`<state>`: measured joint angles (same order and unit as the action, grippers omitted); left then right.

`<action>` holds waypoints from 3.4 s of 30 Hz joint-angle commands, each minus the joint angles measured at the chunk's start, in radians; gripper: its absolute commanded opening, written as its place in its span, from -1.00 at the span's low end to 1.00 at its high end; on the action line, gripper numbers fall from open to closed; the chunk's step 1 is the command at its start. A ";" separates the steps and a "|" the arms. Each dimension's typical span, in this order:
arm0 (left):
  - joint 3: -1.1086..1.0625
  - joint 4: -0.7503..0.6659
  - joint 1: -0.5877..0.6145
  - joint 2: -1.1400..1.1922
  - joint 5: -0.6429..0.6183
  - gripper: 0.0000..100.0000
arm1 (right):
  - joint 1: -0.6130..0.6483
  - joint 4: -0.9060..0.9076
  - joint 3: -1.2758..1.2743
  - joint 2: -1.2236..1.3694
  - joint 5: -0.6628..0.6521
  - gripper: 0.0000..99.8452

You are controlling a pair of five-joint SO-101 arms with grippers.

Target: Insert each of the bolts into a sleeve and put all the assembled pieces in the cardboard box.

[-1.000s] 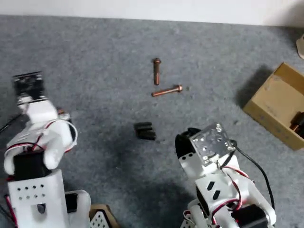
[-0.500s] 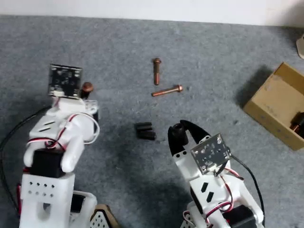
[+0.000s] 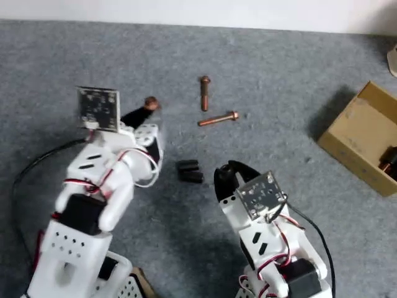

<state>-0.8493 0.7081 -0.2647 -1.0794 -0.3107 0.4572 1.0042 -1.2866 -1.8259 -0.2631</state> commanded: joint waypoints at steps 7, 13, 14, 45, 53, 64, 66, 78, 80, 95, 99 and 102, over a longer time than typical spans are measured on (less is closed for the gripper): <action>-0.130 -0.178 -0.044 -0.013 -0.021 -0.99 | 0.004 -0.062 -0.022 -0.010 -0.026 -0.99; -0.335 -0.560 -0.045 -0.013 -0.017 -0.99 | -0.050 -0.300 -0.177 -0.010 -0.026 -0.99; -0.363 -0.612 -0.050 -0.013 -0.017 -0.99 | -0.071 -0.352 -0.211 -0.010 -0.026 -0.99; -0.509 -0.970 -0.094 -0.012 -0.023 -0.99 | 0.031 -0.677 -0.449 -0.010 -0.040 -0.99; -0.584 -1.105 -0.186 -0.012 -0.018 -0.99 | 0.035 -0.679 -0.449 -0.010 -0.040 -0.99; -0.545 -1.099 -0.176 -0.013 -0.092 -0.99 | 0.033 -0.679 -0.450 -0.010 -0.040 -0.99; -0.521 -1.083 -0.145 -0.013 -0.163 -0.99 | 0.031 -0.679 -0.450 -0.010 -0.041 -0.99; -0.309 -0.675 -0.005 -0.013 -0.402 -0.99 | 0.030 -0.679 -0.466 -0.010 -0.044 -0.99; -0.306 -0.674 -0.021 -0.013 -0.404 -0.99 | 0.030 -0.679 -0.469 -0.010 -0.044 -0.99; -0.219 -0.548 -0.128 -0.013 -0.439 -0.99 | 0.028 -0.713 -0.487 -0.010 -0.046 -0.99; -0.213 -0.548 -0.125 -0.025 -0.439 -0.99 | 0.028 -0.711 -0.487 -0.010 -0.046 -0.99; -0.222 -0.528 -0.130 -0.096 -0.437 -0.99 | 0.030 -0.711 -0.487 -0.010 -0.046 -0.99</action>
<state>-1.1347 0.1649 -0.3782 -1.0963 -0.7449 0.4833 0.3214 -1.6701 -1.8228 -0.2938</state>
